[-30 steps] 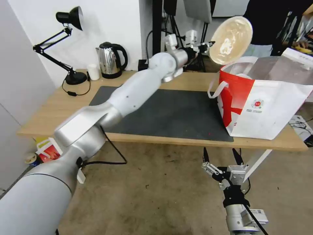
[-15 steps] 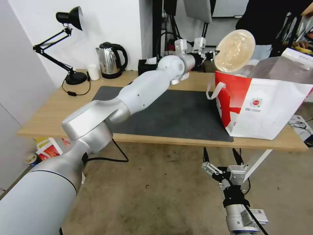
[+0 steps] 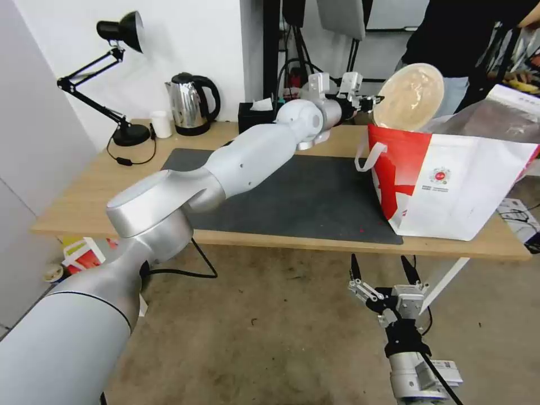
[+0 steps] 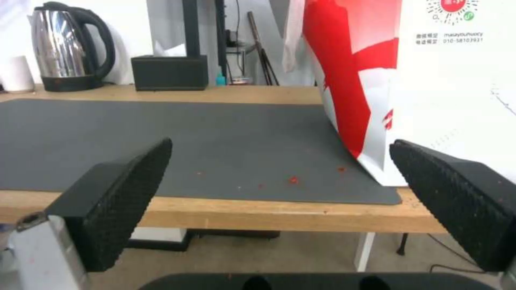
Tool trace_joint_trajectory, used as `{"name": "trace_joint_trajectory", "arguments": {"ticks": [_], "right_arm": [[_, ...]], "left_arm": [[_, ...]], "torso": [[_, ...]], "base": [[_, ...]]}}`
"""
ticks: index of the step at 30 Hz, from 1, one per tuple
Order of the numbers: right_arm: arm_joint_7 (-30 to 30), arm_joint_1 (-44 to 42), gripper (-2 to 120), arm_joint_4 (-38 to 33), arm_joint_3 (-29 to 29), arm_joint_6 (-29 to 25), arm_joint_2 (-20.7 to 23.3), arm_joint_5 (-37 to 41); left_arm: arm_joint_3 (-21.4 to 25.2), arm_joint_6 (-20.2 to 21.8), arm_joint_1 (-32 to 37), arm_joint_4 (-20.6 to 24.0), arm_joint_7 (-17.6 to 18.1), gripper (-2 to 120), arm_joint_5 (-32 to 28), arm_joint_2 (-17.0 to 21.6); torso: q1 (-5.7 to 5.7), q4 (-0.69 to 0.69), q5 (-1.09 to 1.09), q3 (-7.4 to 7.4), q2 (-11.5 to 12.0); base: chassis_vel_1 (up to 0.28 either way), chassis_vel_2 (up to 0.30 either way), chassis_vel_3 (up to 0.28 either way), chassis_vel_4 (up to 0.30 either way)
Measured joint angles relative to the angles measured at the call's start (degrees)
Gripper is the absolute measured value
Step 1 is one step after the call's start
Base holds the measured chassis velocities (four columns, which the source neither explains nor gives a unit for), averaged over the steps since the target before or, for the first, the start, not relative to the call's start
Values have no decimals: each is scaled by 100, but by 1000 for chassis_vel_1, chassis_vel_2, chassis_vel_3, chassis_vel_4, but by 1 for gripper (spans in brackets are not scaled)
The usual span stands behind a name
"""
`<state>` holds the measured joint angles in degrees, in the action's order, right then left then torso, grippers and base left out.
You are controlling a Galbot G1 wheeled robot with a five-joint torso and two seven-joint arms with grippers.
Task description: Pick up the trash from the table and place it into the takeout bag.
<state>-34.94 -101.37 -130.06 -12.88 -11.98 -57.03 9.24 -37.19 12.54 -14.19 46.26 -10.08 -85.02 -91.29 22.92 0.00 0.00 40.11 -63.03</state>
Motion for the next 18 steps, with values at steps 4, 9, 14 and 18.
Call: {"name": "trace_joint_trajectory", "arguments": {"ticks": [4, 9, 14, 18], "right_arm": [[0, 0, 100, 0, 0, 0, 0, 0], [0, 0, 100, 0, 0, 0, 0, 0], [0, 0, 100, 0, 0, 0, 0, 0], [0, 0, 100, 0, 0, 0, 0, 0]], "left_arm": [[27, -37, -20, 94, -20, 0, -52, 0], [156, -65, -120, 173, -8, 0, -120, 5], [294, -78, -240, 333, 3, 0, -238, 7], [311, -91, -290, 483, 1, 0, -297, 7]], "torso": [[0, 1, 0, 0, 0], [0, 0, 0, 0, 0], [-1, 0, 0, 0, 0], [0, 0, 0, 0, 0]], "base": [[0, 0, 0, 0], [0, 0, 0, 0], [0, 0, 0, 0], [0, 0, 0, 0]]}}
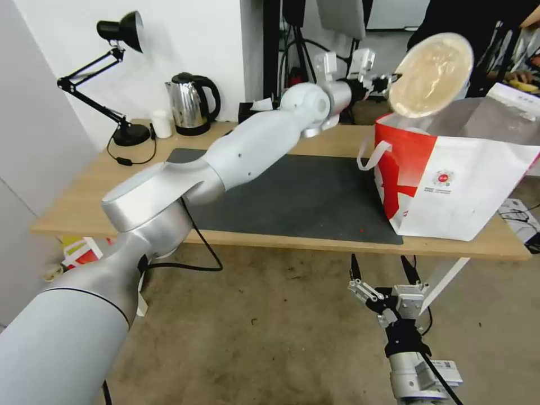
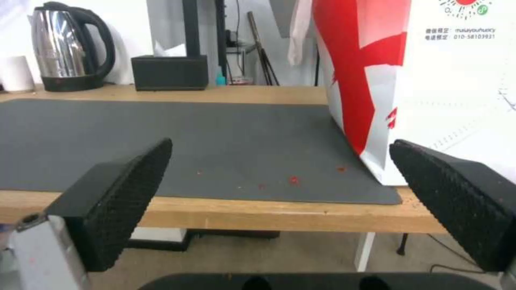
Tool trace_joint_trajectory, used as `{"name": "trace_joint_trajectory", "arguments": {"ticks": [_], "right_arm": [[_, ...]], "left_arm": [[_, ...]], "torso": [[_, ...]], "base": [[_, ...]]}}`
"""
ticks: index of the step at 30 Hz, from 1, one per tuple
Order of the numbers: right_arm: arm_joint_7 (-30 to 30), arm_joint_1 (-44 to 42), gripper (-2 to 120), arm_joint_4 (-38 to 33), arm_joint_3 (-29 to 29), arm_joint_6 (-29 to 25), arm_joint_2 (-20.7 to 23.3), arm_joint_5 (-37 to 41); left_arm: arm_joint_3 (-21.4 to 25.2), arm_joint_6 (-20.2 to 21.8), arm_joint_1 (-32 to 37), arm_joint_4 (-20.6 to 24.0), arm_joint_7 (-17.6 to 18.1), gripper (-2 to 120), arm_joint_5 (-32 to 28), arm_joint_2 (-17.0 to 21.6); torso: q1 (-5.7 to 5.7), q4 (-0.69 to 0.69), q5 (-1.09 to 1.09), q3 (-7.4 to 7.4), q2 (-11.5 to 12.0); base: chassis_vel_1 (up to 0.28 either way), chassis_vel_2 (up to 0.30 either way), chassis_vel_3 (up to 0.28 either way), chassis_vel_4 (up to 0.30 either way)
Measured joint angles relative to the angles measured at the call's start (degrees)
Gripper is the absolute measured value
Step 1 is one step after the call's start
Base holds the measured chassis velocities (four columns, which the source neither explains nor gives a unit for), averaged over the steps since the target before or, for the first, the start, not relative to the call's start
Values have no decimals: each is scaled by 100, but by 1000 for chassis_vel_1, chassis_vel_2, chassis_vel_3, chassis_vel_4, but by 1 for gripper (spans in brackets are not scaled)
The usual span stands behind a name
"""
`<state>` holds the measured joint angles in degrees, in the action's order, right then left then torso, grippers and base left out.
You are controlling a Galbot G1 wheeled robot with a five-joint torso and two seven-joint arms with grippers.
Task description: Pick up the trash from the table and place it into the takeout bag.
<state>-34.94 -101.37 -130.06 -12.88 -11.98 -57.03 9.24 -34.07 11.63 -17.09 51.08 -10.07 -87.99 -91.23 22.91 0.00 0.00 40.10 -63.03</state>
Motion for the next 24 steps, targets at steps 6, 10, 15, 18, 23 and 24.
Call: {"name": "trace_joint_trajectory", "arguments": {"ticks": [6, 10, 15, 18, 23, 24], "right_arm": [[0, 0, 100, 0, 0, 0, 0, 0], [0, 0, 100, 0, 0, 0, 0, 0], [0, 0, 100, 0, 0, 0, 0, 0], [0, 0, 100, 0, 0, 0, 0, 0], [0, 0, 100, 0, 0, 0, 0, 0], [0, 0, 100, 0, 0, 0, 0, 0]], "left_arm": [[-14, -39, -17, 213, -5, 0, -79, -2], [-101, -60, -15, 308, -13, 0, -111, -2], [-268, -96, 68, 348, -27, 0, -120, -2], [-334, -108, 133, 343, -34, 0, -102, -2], [-407, -120, 232, 268, -48, 0, -5, 2], [-423, -120, 252, 258, -54, 0, 23, 3]], "torso": [[0, 0, 0, 0, 0], [0, 0, 0, 0, 0], [0, 0, 0, 0, 1], [0, 0, 0, 0, 2], [0, 0, 0, 0, 1], [0, -1, 0, 0, 1]], "base": [[0, 0, 0, 0], [0, 0, 0, 0], [0, 0, 0, 0], [0, 0, 0, 0], [0, 0, 0, 0], [0, 0, 0, 0]]}}
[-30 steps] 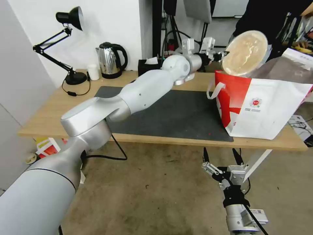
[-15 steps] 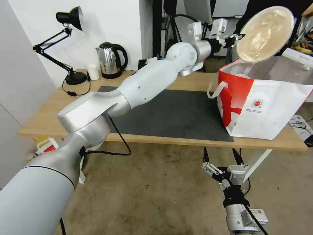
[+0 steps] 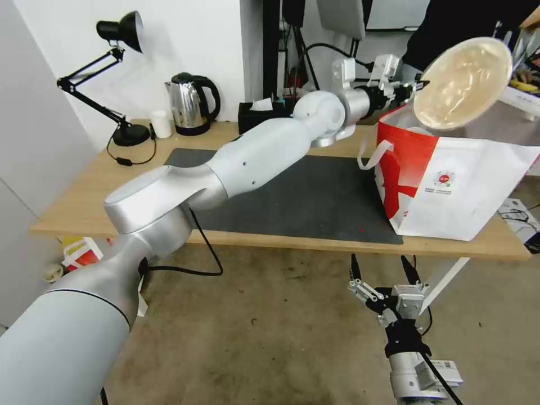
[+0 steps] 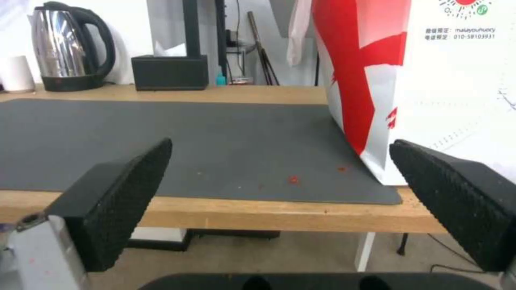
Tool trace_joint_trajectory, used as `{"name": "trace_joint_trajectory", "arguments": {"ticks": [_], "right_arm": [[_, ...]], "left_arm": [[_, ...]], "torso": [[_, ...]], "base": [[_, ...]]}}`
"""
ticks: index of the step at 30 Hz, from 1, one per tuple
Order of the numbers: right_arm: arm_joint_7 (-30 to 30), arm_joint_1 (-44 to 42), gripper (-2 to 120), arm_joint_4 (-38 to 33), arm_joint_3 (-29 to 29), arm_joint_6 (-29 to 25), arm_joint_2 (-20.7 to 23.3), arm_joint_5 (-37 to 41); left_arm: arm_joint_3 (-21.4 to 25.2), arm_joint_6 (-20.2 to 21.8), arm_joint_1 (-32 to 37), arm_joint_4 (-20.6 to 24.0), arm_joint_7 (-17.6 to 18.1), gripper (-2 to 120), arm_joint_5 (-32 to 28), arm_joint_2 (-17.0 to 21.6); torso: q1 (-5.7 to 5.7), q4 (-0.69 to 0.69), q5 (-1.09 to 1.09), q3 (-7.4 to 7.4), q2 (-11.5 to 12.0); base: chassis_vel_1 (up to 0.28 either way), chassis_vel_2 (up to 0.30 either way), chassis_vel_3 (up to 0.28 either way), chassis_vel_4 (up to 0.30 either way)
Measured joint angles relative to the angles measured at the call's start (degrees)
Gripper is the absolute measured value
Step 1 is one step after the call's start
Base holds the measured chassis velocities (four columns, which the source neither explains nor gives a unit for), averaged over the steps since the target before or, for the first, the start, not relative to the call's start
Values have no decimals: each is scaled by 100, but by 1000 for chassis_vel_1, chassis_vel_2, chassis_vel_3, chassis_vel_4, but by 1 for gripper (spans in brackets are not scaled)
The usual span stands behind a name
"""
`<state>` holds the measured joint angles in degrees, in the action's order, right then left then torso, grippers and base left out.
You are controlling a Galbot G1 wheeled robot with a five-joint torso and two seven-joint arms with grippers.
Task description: Pick up the trash from the table and place it into the takeout bag.
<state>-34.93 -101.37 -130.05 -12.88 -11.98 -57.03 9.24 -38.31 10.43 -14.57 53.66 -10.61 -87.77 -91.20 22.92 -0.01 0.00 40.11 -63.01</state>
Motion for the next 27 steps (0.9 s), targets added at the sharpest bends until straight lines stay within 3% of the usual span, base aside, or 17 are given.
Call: {"name": "trace_joint_trajectory", "arguments": {"ticks": [24, 27], "right_arm": [[0, 0, 100, 0, 0, 0, 0, 0], [0, 0, 100, 0, 0, 0, 0, 0]], "left_arm": [[-133, 4, 173, -28, -68, 0, 392, 17], [-153, 8, 140, 25, -69, 11, 417, 48]], "torso": [[1, 0, 0, 0, -1], [1, 1, 0, 0, -1]], "base": [[0, 0, 0, 0], [0, 0, 0, 0]]}}
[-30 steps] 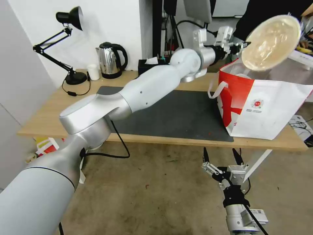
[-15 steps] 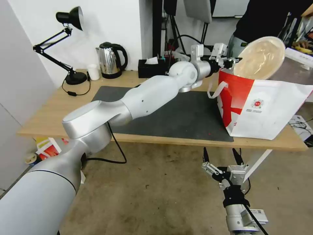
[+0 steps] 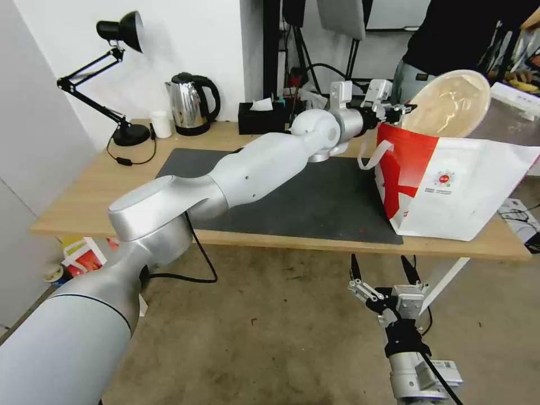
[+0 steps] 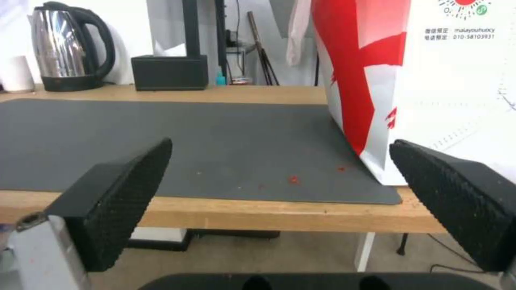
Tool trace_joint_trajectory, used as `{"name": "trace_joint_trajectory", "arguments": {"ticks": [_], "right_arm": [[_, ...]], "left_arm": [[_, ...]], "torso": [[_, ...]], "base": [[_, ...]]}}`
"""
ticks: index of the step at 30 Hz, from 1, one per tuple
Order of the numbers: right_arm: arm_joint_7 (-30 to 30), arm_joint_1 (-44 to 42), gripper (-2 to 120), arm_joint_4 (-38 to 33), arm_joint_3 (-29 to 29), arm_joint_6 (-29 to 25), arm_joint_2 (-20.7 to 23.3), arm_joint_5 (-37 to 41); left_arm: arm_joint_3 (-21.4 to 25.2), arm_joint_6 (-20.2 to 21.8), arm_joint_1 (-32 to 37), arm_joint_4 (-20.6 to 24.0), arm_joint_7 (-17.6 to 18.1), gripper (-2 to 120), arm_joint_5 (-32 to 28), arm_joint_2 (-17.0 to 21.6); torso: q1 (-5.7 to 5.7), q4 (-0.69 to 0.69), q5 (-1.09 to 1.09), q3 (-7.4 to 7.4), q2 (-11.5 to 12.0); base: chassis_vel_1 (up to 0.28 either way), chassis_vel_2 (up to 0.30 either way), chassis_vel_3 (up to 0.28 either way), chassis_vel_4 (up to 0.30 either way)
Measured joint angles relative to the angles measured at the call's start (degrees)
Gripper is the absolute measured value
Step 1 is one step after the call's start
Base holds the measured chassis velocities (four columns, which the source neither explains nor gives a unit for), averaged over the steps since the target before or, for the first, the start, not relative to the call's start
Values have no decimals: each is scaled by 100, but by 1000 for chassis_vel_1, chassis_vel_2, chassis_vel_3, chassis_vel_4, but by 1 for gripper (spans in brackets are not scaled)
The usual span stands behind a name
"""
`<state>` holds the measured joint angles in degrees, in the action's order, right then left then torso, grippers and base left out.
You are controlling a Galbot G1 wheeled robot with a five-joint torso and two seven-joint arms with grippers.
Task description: Pick up the trash from the table and place it into the takeout bag.
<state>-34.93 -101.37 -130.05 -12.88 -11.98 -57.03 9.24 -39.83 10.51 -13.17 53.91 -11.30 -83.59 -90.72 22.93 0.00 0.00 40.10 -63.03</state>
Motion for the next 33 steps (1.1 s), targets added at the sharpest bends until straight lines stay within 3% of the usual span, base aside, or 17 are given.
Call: {"name": "trace_joint_trajectory", "arguments": {"ticks": [16, 18, 20, 23, 24, 28, 30, 33], "right_arm": [[0, 0, 100, 0, 0, 0, 0, 0], [0, 0, 100, 0, 0, 0, 0, 0], [0, 0, 100, 0, 0, 0, 0, 0], [0, 0, 100, 0, 0, 0, 0, 0], [0, 0, 100, 0, 0, 0, 0, 0], [0, 0, 100, 0, 0, 0, 0, 0], [0, 0, 100, 0, 0, 0, 0, 0], [0, 0, 100, 0, 0, 0, 0, 0]], "left_arm": [[-32, -10, -143, 169, 37, 64, -39, 136], [-23, -14, -166, 245, 50, 76, -45, 185], [-16, -15, -171, 263, 52, 77, -45, 195], [150, -65, -237, 534, 93, 95, 2, 374], [150, -65, -237, 534, 93, 95, 2, 374], [322, -154, -298, 1093, 155, 100, 204, 946], [331, -162, -300, 1152, 160, 100, 216, 1021], [443, -186, -281, 1597, 264, 100, 247, 1602]], "torso": [[0, 0, 0, 0, 0], [0, -1, 0, 0, 0], [0, 0, 0, 0, 0], [-1, 2, 0, 0, 0], [-1, 2, 0, 0, 0], [-1, 1, 0, 0, 0], [-1, 0, 1, 0, 0], [-1, -2, 2, 0, 0]], "base": [[0, 0, 0, 0], [0, 0, 0, 0], [0, 0, 0, 0], [0, 0, 0, 0], [0, 0, 0, 0], [0, 0, 0, 0], [0, 0, 0, 0], [0, 0, 0, 0]]}}
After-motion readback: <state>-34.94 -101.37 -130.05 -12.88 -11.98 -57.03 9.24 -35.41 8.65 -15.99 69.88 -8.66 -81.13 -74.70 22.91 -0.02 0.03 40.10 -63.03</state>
